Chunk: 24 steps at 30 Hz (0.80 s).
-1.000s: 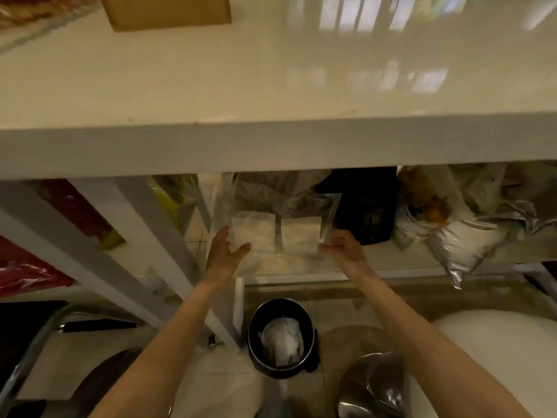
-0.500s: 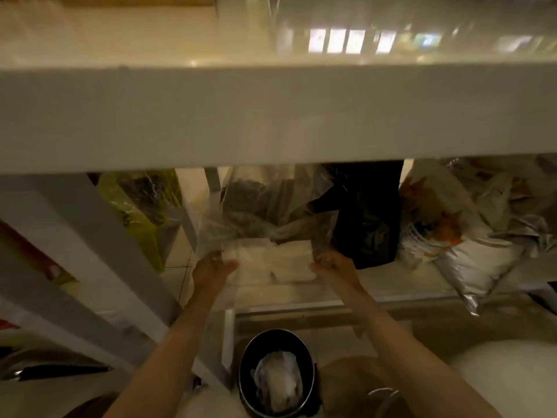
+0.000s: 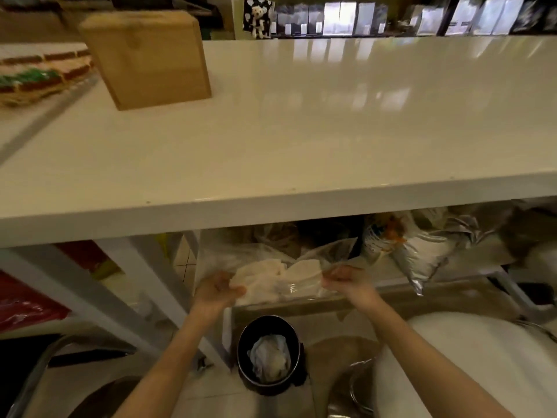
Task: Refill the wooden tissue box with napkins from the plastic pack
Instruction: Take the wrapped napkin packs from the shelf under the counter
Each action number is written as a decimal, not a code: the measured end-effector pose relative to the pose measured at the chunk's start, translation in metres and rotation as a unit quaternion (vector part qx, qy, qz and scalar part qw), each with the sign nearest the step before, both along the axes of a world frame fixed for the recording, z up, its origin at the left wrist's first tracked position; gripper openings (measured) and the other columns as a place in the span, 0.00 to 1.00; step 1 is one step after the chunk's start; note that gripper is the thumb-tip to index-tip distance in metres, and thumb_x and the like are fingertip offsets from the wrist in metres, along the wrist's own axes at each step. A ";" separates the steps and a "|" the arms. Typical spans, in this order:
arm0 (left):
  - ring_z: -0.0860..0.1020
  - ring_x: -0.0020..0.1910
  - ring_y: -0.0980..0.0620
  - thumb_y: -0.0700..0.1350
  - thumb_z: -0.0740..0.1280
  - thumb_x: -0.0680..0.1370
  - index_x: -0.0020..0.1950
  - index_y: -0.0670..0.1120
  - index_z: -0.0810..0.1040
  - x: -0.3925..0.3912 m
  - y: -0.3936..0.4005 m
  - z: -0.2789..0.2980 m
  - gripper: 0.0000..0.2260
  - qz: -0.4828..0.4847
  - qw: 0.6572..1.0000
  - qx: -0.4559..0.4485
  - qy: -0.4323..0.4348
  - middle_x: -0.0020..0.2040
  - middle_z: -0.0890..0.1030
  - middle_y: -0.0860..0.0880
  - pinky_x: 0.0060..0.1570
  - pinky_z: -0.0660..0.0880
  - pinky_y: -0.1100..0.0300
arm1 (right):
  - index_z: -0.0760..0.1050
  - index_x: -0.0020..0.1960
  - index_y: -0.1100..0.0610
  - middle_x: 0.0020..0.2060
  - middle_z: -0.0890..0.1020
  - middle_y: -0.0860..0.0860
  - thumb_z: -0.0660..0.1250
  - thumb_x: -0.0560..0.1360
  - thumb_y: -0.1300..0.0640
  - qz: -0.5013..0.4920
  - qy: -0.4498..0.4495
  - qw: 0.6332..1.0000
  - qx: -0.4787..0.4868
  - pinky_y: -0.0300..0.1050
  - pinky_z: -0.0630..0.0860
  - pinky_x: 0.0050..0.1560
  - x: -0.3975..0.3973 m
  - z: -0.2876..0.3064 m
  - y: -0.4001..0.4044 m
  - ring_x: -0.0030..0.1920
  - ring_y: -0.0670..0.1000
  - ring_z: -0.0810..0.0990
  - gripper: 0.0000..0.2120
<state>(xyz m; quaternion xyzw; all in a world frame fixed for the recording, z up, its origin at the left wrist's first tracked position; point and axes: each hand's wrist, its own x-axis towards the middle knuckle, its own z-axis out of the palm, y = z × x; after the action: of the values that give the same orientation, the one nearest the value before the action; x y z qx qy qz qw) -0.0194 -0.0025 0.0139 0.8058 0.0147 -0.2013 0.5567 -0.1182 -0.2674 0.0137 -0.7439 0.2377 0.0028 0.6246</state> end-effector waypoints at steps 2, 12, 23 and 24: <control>0.76 0.53 0.45 0.31 0.71 0.69 0.50 0.36 0.76 -0.021 0.008 0.020 0.11 -0.022 1.000 0.001 0.002 0.52 0.77 0.42 0.53 0.73 0.55 | 0.79 0.51 0.66 0.42 0.82 0.51 0.71 0.69 0.66 0.029 0.005 1.000 0.006 0.28 0.75 0.38 -0.025 0.023 -0.002 0.40 0.41 0.82 0.11; 0.81 0.38 0.65 0.53 0.80 0.55 0.41 0.56 0.84 -0.109 0.035 0.182 0.17 -0.128 0.985 -0.058 -0.099 0.36 0.84 0.59 0.36 0.74 0.76 | 0.83 0.40 0.59 0.35 0.86 0.45 0.76 0.64 0.63 0.133 -0.014 0.990 -0.039 0.29 0.75 0.40 -0.091 0.170 -0.008 0.39 0.40 0.83 0.06; 0.84 0.42 0.55 0.48 0.74 0.65 0.47 0.48 0.81 -0.077 0.036 0.311 0.12 -0.105 0.978 -0.111 -0.141 0.42 0.86 0.53 0.42 0.81 0.61 | 0.81 0.42 0.60 0.35 0.86 0.52 0.73 0.67 0.58 0.132 -0.138 0.981 -0.044 0.36 0.79 0.37 -0.084 0.322 -0.007 0.37 0.48 0.84 0.06; 0.84 0.42 0.55 0.46 0.72 0.68 0.47 0.48 0.81 -0.068 0.032 0.319 0.09 -0.094 0.978 -0.110 -0.148 0.42 0.86 0.52 0.42 0.80 0.60 | 0.81 0.41 0.60 0.35 0.86 0.51 0.72 0.68 0.59 0.118 -0.147 0.981 -0.041 0.37 0.79 0.37 -0.077 0.331 -0.008 0.37 0.48 0.85 0.04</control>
<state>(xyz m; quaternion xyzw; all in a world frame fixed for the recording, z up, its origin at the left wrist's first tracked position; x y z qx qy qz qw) -0.0878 0.0294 0.3334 0.7585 -0.1657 -0.1315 0.6164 -0.1952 -0.2757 0.3447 -0.7840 0.0535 -0.0429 0.6170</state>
